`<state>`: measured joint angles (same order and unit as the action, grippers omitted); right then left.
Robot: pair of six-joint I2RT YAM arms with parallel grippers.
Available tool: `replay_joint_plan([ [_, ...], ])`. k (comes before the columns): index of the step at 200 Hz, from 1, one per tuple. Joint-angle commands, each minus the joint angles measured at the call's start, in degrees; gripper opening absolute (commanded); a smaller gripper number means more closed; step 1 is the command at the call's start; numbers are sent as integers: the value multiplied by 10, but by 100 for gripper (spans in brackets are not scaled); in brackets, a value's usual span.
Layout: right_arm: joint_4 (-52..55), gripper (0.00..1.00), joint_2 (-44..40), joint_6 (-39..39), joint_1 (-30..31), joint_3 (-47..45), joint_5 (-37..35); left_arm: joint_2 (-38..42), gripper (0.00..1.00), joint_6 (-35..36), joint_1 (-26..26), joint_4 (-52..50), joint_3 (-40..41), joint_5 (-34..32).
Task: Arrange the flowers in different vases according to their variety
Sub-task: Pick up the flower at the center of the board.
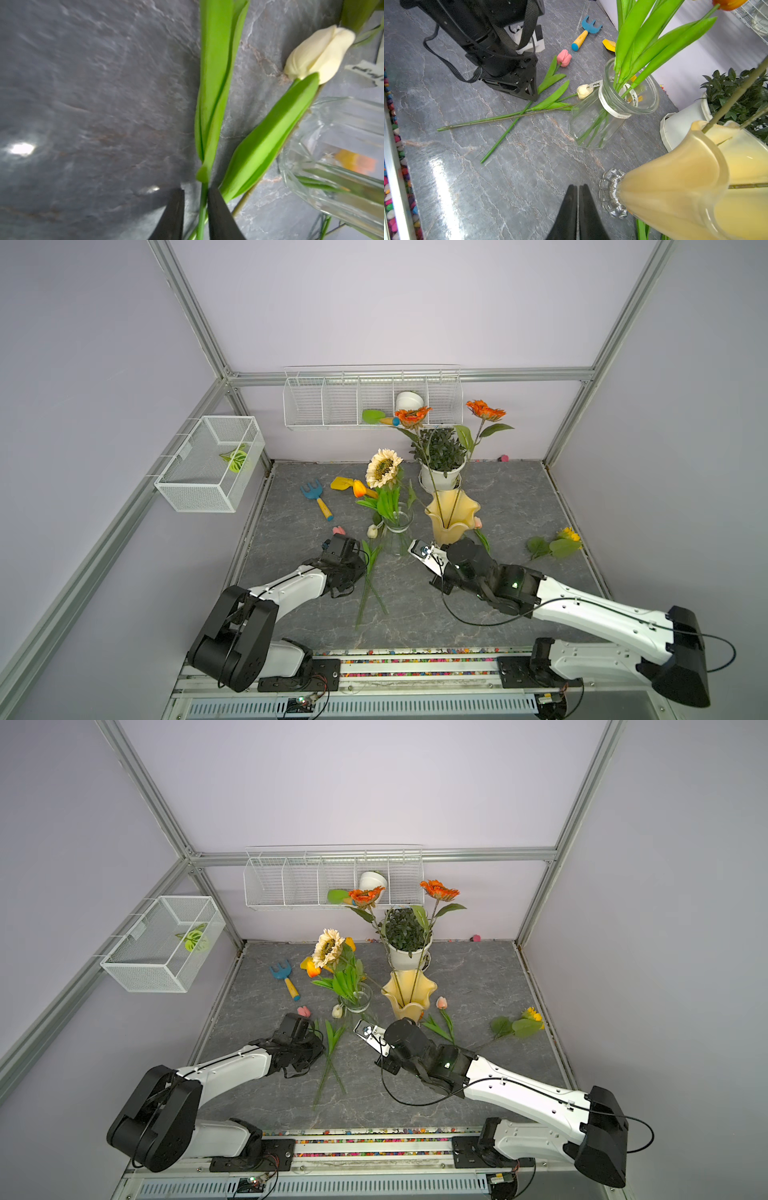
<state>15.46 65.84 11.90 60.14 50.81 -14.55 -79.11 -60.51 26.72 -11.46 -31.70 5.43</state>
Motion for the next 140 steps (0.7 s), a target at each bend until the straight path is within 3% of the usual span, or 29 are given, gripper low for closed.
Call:
replay_joint_plan([
  [1, -7, 11, -9, -15, 3, -9, -16, -27, 24, -2, 0, -47, 17, -14],
  [30, 6, 11, -17, -21, 2, -9, -21, -59, 21, 1, 0, -29, 8, -18],
  [59, 17, 11, -30, -36, 3, -13, -19, -85, 0, 9, 0, -21, 1, -15],
  [100, 23, 11, -63, -74, 3, -32, -4, -68, 0, 16, 0, -55, -7, -39],
  [140, 20, 11, -111, -107, 3, -59, 18, 8, 0, 44, 0, -180, -44, -134],
])
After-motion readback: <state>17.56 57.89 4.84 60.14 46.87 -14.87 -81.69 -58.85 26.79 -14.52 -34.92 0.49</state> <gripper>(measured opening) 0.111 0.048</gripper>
